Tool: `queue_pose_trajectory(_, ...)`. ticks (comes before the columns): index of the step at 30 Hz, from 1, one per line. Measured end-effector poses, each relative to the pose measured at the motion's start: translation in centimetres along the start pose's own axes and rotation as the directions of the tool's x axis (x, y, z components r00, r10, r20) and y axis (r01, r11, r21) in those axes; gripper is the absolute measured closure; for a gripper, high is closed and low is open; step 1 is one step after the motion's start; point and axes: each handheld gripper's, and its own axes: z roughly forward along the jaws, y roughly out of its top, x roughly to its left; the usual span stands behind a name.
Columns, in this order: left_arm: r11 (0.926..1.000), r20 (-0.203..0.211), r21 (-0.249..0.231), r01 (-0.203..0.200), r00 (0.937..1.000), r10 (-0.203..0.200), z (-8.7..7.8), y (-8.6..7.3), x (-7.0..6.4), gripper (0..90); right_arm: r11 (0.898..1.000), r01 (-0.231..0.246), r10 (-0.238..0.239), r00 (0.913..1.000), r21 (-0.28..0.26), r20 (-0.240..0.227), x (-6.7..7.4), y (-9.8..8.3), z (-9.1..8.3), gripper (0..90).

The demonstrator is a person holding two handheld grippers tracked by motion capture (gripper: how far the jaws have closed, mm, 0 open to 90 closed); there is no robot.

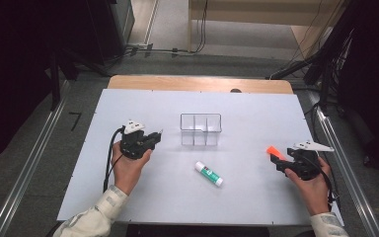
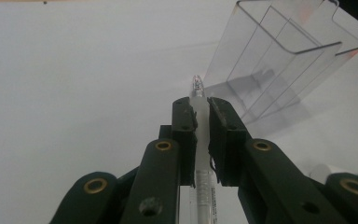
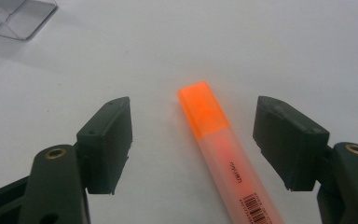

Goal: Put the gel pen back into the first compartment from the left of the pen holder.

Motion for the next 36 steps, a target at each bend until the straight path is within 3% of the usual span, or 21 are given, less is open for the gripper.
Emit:
queue_pose_trajectory(17,1.0,0.008,0.003,0.007,0.9999,-0.008,0.8,2.4,-0.1,81.5,1.0,0.003,-0.003,1.0,0.002,-0.002,0.0,0.0,0.1,27.1)
queue_pose_trajectory(36,1.0,0.054,-0.007,0.001,0.9985,0.0,1.5,4.6,-1.6,81.5,1.0,0.002,-0.002,1.0,0.004,-0.003,0.0,0.0,0.1,27.1)
